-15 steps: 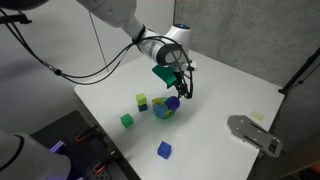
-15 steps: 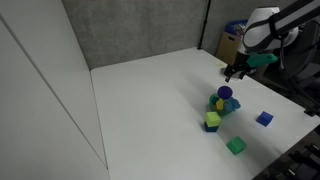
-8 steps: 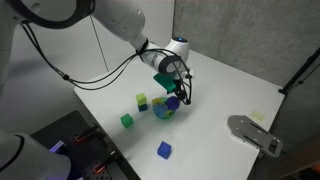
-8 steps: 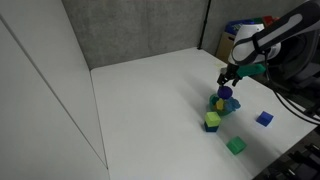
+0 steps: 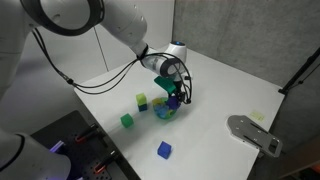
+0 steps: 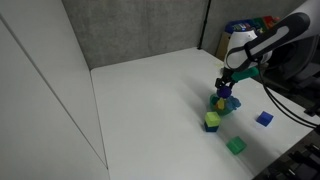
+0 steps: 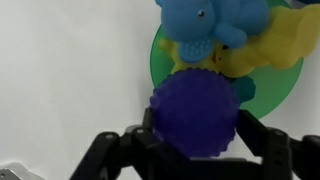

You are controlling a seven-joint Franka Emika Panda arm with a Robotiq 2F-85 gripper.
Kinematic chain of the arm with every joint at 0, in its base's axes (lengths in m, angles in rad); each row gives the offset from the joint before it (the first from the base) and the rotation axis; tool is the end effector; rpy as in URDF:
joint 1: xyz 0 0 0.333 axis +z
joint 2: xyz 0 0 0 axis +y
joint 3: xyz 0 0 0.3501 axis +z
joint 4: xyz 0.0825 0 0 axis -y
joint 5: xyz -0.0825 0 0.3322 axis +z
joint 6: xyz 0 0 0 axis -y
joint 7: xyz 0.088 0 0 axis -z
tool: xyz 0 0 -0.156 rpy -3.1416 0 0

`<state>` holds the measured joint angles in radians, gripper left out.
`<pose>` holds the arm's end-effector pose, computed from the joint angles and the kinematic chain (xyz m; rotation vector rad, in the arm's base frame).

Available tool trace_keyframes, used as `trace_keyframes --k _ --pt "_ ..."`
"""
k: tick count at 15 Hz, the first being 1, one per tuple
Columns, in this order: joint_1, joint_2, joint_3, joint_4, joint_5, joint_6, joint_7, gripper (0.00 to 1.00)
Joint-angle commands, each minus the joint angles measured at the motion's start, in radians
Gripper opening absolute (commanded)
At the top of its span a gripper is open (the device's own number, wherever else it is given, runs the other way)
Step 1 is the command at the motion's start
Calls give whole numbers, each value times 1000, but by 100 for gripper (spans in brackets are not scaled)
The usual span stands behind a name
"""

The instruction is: Pick up the round blue toy from the green bowl and put it on the lime green block

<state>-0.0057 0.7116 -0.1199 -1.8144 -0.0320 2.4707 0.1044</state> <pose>0.6258 -0.0750 0.1629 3.0310 -0.2697 -0.0797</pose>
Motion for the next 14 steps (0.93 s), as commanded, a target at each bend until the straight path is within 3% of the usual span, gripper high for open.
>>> trace_keyframes --k 1,3,6,14 --pt "11 -20 -6 10 -18 -20 24 55" --pt "11 -51 1 -9 -14 -21 15 46" --pt "15 -104 14 -34 -11 -22 5 42" --pt "9 -275 98 -182 19 -42 -64 35"
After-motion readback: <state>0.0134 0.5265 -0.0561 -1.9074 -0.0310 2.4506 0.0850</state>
